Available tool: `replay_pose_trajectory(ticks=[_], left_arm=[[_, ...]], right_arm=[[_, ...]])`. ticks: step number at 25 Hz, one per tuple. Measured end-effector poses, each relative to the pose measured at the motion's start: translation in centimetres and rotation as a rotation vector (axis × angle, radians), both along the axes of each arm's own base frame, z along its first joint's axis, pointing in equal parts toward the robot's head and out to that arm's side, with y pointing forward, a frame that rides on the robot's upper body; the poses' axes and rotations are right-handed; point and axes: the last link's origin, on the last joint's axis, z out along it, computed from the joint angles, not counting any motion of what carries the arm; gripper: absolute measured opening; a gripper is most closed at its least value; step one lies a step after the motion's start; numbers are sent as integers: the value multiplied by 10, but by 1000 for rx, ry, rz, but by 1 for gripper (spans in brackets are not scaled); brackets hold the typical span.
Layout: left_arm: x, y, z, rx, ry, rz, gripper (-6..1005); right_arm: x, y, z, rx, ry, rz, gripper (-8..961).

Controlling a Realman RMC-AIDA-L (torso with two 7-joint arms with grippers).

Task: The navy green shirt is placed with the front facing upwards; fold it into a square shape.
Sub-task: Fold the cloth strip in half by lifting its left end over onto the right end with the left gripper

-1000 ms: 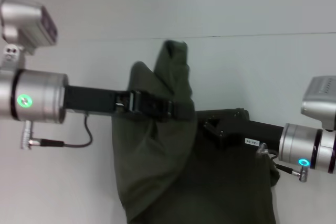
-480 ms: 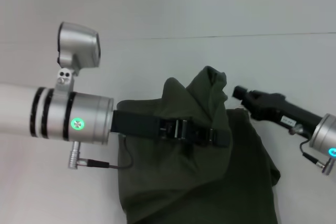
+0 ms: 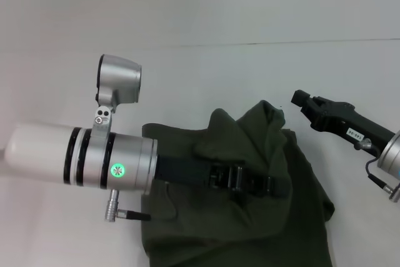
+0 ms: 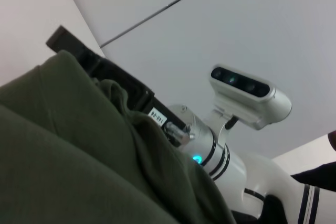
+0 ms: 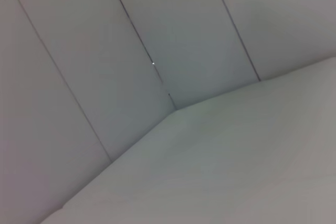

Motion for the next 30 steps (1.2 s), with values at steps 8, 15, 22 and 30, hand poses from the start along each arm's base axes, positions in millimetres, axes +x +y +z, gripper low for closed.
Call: replay_pose_trajectory(ticks=[8,15,22,30], left_arm=[[-3,-3,-17,-2,32,6,40],[-6,-8,-28,9,47,-12,41],[-10,-11,-30,25,32,-16,186],[-13,-17,-13,35,-32,-59,589]], right_arm=[[1,2,4,18,-1,-4,92],[1,3,5,24,3,-7,96],[0,3,6,25,5,-1,100],[-5,2,11,29,26,44,105]])
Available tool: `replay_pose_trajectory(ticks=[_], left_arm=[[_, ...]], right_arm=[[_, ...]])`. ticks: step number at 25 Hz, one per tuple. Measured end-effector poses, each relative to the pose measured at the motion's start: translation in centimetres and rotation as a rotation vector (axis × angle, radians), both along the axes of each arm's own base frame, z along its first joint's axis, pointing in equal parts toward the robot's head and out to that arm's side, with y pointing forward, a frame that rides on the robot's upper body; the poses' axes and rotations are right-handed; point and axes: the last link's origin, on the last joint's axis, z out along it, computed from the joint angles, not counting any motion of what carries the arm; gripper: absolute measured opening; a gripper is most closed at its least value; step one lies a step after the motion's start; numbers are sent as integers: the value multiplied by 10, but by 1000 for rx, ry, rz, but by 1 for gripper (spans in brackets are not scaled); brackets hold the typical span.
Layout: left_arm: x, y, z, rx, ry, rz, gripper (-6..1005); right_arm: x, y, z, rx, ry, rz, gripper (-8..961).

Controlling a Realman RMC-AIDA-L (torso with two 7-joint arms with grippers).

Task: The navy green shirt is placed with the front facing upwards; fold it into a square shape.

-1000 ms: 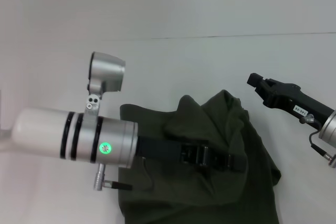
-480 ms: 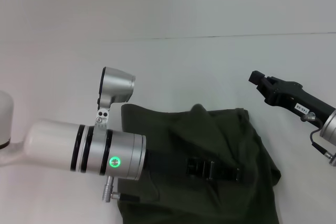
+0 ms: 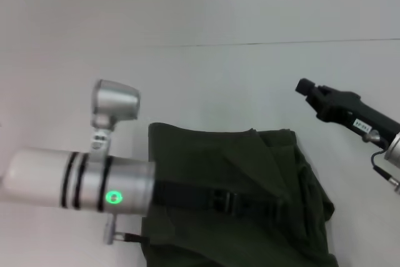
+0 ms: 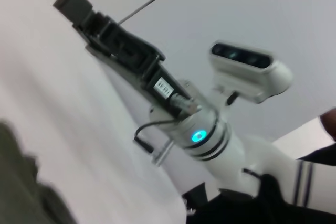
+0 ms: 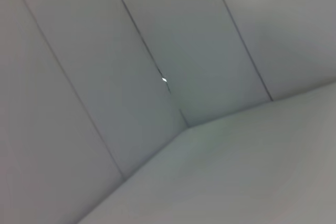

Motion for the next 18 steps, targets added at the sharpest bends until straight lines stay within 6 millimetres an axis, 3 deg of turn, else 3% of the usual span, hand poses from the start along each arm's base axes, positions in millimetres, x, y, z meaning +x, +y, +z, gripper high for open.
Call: replay_pose_trajectory(ticks=[3,6,8,12,18], left_arm=[[-5,0,20,92,-64,-46,716],[-20,5,47,238,-111,-28,749],[-40,7,69,364,-122,2,771],[-69,1,94,483,-114,24,815],[-88,-10,109,473,-71,12,833]], right_arm=[[-7,-3,12,-1,27,69,107],[-18,-3,27,-47,67,132,109],[-28,-3,37,-118,60,186,110],[-59,-1,54,-285,23,298,300],[-103,12,69,-497,-145,232,560]])
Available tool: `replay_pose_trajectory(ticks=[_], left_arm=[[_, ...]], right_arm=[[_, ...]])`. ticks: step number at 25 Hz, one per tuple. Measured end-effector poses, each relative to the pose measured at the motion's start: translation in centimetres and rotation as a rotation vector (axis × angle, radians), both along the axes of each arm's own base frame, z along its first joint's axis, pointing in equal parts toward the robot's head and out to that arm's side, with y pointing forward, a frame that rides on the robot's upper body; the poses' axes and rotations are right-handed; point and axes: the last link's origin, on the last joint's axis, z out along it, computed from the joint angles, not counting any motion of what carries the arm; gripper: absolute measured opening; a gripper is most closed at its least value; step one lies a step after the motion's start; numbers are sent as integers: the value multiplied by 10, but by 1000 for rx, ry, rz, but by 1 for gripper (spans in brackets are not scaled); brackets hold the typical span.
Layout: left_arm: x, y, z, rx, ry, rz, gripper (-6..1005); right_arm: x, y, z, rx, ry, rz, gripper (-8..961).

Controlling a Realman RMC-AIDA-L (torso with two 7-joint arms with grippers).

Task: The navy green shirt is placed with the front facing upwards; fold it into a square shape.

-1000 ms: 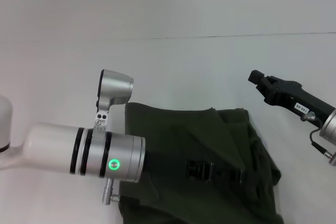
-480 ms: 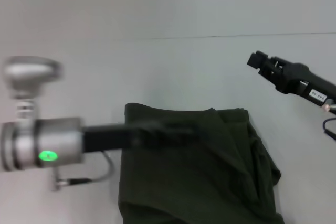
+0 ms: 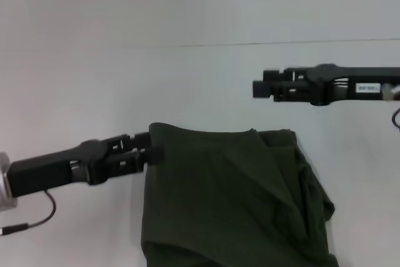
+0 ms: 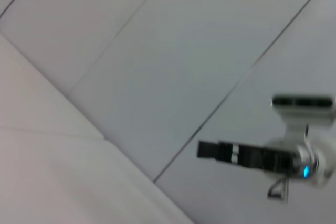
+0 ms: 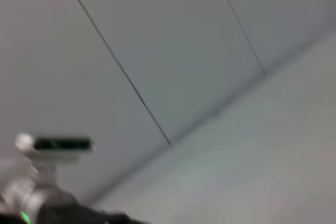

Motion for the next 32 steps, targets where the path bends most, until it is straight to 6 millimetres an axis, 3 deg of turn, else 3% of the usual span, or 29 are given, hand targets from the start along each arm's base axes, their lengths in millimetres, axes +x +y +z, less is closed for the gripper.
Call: replay_pose_trajectory(ticks=[6,12,16,21,32], left_arm=[[-8,-12,6,47,43,-64,837],[-20,-28,4,134,154,-185,839],[-29,-39,3,187,221,-246,839],[-34,-45,0,193,247,-265,839],[-31,-52,-4,183,220,-296,838]], right_arm=[[-35,16,2,-172,-296,-152,674],[-56,29,-11,-243,-607,-251,671],[-70,28,-26,-271,-701,-262,668],[-75,25,-43,-281,-784,-271,654],[-67,30,-78,-283,-881,-260,579]])
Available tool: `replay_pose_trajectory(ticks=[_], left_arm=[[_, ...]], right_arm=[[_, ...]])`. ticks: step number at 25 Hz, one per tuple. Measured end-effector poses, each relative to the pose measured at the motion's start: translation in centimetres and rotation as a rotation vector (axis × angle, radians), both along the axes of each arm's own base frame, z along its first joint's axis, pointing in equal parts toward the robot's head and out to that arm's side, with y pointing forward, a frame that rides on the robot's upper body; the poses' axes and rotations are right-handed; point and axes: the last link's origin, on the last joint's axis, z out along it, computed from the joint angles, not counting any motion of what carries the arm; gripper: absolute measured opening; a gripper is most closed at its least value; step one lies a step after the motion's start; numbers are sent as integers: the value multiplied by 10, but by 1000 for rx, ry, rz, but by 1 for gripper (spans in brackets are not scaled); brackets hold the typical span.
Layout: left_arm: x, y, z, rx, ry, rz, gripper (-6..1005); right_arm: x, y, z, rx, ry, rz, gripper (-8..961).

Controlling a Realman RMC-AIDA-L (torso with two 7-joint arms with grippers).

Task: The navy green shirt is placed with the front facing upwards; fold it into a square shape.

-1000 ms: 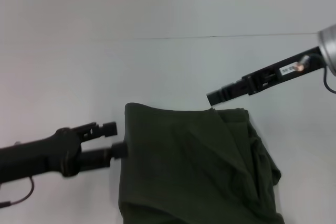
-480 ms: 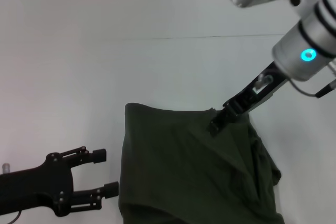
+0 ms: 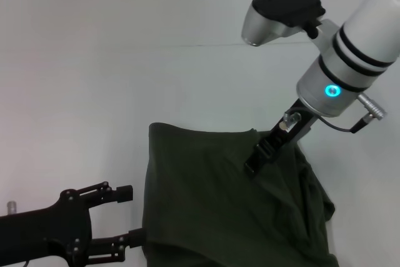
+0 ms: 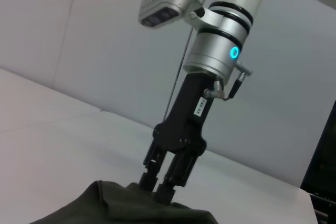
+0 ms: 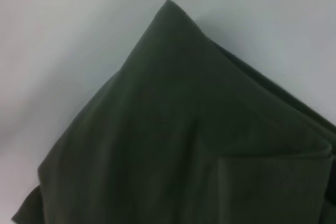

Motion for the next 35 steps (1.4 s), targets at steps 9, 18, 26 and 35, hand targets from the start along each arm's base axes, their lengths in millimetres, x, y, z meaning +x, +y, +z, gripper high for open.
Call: replay_pose_trajectory(ticks=[9,18,26,35], left_arm=[[1,0,-1,-7,-8,-5,838],[2,0,-2,-9,-8,-8,838],[2,0,-2,-9,-10,-7,838],[3,0,-3,-12,-11,-10,838]], right_arm=[[1,2,-15,-6,-44,37,553],[-3,2,-20,-19,-49,58,534],[-1,-2,-27,-40,-58,67,526],[-1,-3,-28,-47,-72,78,276]])
